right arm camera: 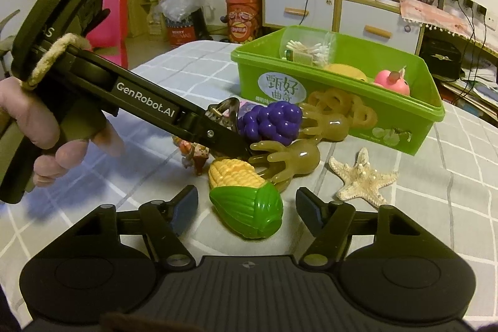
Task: Organize rigid objects
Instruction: 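Grasp the dark claw hair clip with the left tool while the right grasps the corn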
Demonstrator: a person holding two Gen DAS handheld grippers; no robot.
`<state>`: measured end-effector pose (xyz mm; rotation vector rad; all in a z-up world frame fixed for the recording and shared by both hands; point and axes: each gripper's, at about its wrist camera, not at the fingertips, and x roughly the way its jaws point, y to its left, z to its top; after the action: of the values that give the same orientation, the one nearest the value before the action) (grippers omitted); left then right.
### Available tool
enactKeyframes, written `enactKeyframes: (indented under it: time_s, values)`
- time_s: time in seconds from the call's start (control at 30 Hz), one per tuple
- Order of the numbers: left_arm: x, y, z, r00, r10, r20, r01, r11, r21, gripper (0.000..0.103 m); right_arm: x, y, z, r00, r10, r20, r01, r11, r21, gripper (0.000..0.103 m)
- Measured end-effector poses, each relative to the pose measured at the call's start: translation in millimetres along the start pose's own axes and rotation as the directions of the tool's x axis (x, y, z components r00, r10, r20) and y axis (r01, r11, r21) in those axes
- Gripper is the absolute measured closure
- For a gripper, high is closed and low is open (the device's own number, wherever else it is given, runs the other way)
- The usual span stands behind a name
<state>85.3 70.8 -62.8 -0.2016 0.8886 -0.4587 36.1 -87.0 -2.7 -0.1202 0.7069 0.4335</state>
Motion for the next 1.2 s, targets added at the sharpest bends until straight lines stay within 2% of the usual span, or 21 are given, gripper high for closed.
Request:
enactKeyframes:
  time_s: [0.3,0.37,0.47,0.53,0.83,1.2]
  values:
    - [5,-4,2,1.0,0.027,-0.007,-0.026,1.0,0.01,0.051,3,7,2,1.0,0.004,-0.01,-0.004,1.0,-0.02,0.033]
    - [5,-5,2,0.999,0.035,-0.009,-0.035,0.999,0.014,0.055,3,8,3,1.0,0.004,-0.009,-0.005,1.0,-0.02,0.035]
    - [6,-5,3,0.999,0.047,-0.009,-0.047,0.999,0.019,0.06,2,7,5,1.0,0.002,-0.007,-0.002,1.0,-0.02,0.04]
    - [6,-4,3,0.999,0.046,-0.011,-0.045,0.999,0.012,0.061,1,6,6,1.0,-0.007,-0.009,0.006,1.0,-0.015,0.048]
    - [0,-6,3,0.999,0.042,-0.023,-0.041,0.999,0.025,0.061,-10,0,9,1.0,-0.012,0.004,0.012,1.0,0.004,0.048]
    - [-15,-8,10,1.0,0.03,0.009,-0.03,1.0,0.008,0.061,-29,-8,21,0.999,-0.019,0.041,0.017,0.999,0.035,0.048]
